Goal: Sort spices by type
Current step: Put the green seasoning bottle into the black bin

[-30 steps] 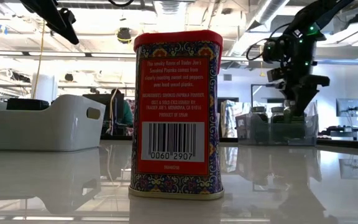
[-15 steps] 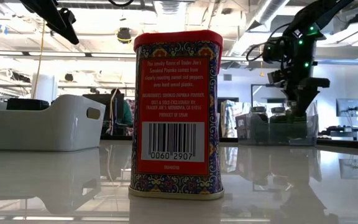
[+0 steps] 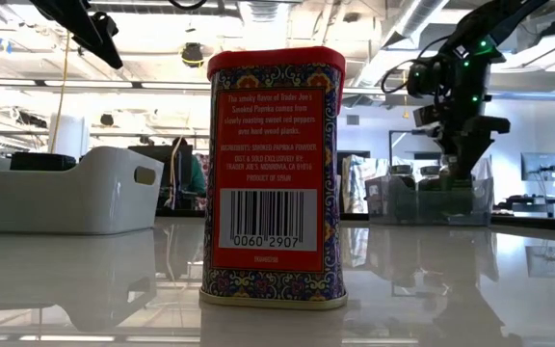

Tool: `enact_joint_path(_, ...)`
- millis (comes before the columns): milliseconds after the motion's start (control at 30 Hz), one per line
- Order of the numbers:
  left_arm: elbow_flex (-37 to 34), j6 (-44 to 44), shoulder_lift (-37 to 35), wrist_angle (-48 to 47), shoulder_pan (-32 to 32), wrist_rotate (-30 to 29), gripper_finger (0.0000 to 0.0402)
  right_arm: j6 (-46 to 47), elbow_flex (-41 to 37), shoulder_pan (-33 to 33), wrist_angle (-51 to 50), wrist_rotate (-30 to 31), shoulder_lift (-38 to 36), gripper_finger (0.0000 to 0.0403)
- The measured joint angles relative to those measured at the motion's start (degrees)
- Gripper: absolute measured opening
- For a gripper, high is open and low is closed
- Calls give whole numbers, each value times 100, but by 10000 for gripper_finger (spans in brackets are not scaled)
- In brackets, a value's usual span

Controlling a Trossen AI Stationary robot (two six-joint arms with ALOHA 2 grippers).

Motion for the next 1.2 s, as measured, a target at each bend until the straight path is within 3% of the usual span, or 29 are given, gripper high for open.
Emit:
enact_joint_path(267,-1,2,2,0,-2,0,269,171,0,0,-24,-26,0,251)
enact_joint_path(533,-1,2,2,0,0,0,269,258,0,3,-20,-304,0,232)
enact_joint_path(1200,1,-22,2,0,-2,0,269,275,0,2,19,-304,0,240)
